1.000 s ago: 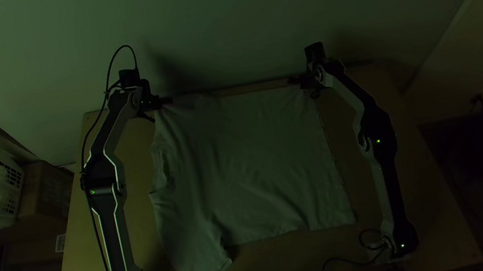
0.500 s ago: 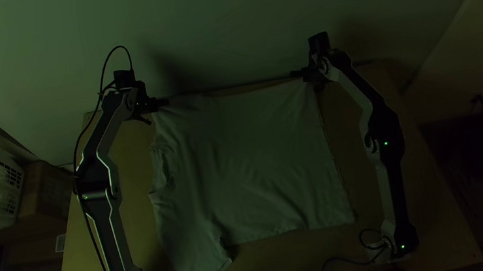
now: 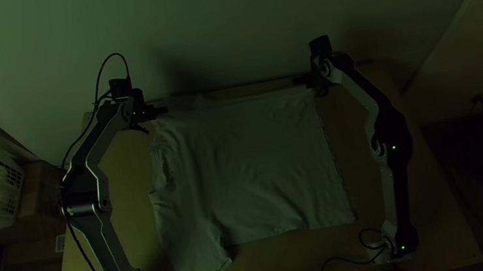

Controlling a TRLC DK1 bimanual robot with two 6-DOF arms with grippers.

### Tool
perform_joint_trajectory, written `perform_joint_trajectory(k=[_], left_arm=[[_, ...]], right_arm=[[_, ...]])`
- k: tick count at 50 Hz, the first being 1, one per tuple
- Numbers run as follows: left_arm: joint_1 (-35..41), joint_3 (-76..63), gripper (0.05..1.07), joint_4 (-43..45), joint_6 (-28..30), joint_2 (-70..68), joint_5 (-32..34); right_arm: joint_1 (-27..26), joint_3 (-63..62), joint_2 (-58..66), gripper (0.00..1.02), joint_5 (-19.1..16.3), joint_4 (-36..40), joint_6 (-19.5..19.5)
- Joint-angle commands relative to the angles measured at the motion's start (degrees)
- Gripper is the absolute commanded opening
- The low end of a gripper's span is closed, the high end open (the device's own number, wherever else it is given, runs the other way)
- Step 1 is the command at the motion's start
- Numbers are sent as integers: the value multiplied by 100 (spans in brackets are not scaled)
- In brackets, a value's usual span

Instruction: Fold the t-shirt

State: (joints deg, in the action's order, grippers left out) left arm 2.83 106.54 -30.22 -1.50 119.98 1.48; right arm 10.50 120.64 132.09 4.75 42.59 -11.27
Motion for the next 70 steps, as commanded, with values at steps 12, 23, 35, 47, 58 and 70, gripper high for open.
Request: perform_joint_trajectory(k=[12,23,35,47,58,70], left_arm=[[-19,-1285,8,376,-70,-1012,28],[25,-2023,8,499,-96,-1627,28],[130,-2876,8,596,-158,-2392,28],[244,-3667,8,666,-246,-3121,28],[323,-4396,8,772,-307,-3649,28],[359,-5363,8,1114,-395,-4202,19]], right_arm=[[136,-990,-913,3,245,-58,142],[198,-1807,-1511,3,316,-251,142],[312,-2923,-2276,3,430,-620,142],[356,-3890,-2944,3,447,-901,142],[347,-4769,-3374,3,456,-1262,134],[365,-5349,-3673,3,456,-1481,125]])
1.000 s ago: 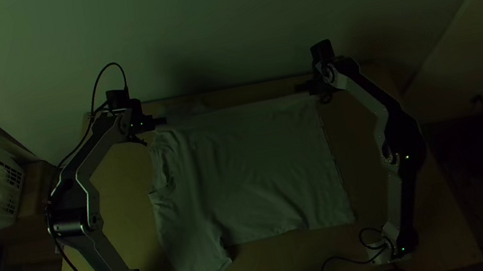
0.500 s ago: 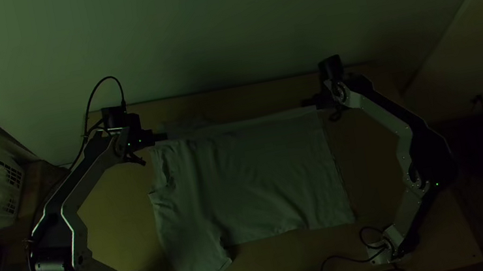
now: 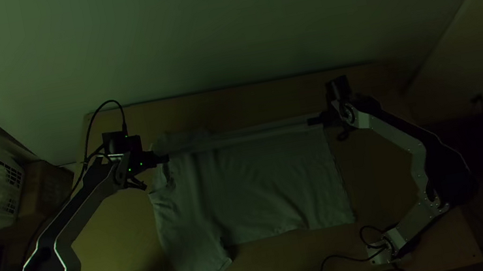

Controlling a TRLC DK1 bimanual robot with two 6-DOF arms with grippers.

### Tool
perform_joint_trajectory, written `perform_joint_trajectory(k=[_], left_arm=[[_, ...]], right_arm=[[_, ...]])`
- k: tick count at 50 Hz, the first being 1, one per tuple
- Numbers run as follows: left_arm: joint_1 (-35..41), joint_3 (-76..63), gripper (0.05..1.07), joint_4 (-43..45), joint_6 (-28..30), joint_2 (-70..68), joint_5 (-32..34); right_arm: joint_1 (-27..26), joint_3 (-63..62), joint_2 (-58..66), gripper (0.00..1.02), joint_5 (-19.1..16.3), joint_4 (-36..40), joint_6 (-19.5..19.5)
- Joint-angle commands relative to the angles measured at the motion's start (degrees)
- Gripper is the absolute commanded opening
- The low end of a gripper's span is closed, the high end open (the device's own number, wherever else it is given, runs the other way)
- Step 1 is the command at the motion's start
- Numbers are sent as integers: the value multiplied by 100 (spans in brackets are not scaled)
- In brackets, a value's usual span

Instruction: Fold the t-shirt

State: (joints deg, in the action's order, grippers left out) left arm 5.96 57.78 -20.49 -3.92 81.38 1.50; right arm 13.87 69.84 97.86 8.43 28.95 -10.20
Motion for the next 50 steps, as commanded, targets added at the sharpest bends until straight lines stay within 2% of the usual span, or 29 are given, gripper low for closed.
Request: perform_joint_trajectory(k=[1,16,18,20,24,25,26,28,32,45,50], left_arm=[[46,-575,8,203,-153,-378,17],[46,-1243,8,529,-161,-404,17],[46,-1278,10,537,-161,-343,17],[64,-1295,26,520,-161,-299,17],[72,-1313,86,432,-214,-325,17],[81,-1304,95,414,-223,-360,17],[90,-1304,100,406,-258,-422,17],[81,-1313,101,406,-267,-553,17],[81,-1295,102,397,-258,-852,17],[-59,-1120,102,-78,-197,-1925,17],[-200,-1093,102,-377,-126,-2294,17]], right_arm=[[28,-313,-259,3,89,-126,18],[19,-1052,-285,3,89,-487,-9],[19,-1131,-277,8,89,-522,-9],[28,-1175,-285,22,89,-522,-9],[46,-1254,-452,62,89,-460,-70],[37,-1271,-523,70,89,-460,-105],[37,-1298,-602,77,89,-460,-132],[37,-1333,-786,87,89,-460,-149],[37,-1412,-1182,92,89,-460,-141],[46,-1588,-2535,92,89,-460,-123],[46,-1553,-2975,92,89,-205,-105]])
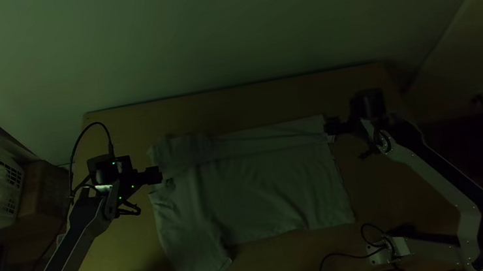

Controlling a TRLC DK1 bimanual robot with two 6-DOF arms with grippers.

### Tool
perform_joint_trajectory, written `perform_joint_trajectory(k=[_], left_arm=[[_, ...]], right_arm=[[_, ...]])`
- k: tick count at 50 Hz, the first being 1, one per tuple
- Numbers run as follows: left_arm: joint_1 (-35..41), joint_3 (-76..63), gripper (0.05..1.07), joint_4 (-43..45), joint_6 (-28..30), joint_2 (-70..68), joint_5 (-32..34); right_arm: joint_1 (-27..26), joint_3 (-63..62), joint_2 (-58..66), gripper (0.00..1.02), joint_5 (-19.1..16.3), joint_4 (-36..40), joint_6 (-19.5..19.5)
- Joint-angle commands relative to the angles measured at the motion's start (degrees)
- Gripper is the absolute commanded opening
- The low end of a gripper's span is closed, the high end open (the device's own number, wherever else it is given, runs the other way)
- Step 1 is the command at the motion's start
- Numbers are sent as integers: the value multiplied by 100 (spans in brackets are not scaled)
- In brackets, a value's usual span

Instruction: Fold the t-shirt

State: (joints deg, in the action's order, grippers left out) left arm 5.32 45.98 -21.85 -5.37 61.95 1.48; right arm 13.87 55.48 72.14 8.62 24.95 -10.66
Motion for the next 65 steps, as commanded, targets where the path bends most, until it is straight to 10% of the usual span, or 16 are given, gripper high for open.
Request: perform_joint_trajectory(k=[1,48,65], left_arm=[[-172,87,102,-303,18,-412,19],[892,1115,102,-5954,-1204,-904,28],[1287,351,101,-5963,-1599,-1019,520]], right_arm=[[46,-90,-473,92,61,265,-59],[872,-284,-1844,98,-1,3736,-1141],[1074,-600,-1765,98,-89,3903,-1668]])
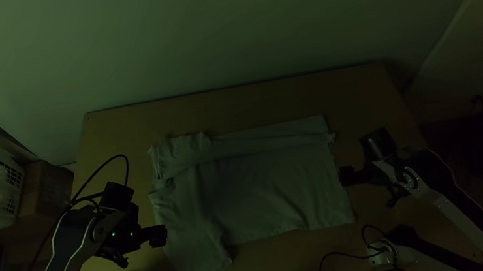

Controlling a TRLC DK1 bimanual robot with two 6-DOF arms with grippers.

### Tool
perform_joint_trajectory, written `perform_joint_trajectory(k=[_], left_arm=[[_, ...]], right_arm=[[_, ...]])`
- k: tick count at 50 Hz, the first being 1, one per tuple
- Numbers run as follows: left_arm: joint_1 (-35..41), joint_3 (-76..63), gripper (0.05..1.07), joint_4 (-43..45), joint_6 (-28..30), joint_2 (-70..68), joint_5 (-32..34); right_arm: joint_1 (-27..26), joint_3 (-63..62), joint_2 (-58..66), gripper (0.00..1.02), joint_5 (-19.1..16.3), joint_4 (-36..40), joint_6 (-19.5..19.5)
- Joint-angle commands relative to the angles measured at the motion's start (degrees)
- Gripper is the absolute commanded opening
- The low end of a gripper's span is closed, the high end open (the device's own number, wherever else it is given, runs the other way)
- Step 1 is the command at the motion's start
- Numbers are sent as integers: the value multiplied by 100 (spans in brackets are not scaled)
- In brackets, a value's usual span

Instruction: Fold the t-shirt

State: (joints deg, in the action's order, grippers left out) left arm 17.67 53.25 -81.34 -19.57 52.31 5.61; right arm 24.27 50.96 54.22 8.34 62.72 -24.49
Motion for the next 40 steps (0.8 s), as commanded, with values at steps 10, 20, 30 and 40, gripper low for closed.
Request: perform_joint_trajectory(k=[10,20,30,40], left_arm=[[219,-861,96,250,-258,7,327],[615,-1045,95,532,-451,420,371],[1283,-1291,96,866,-477,771,371],[1432,-1414,96,1112,-187,1316,371]], right_arm=[[60,-280,45,98,-315,153,-504],[60,-438,212,97,-386,153,-583],[51,-693,414,95,-412,153,-548],[16,-1009,493,90,-658,30,-311]])
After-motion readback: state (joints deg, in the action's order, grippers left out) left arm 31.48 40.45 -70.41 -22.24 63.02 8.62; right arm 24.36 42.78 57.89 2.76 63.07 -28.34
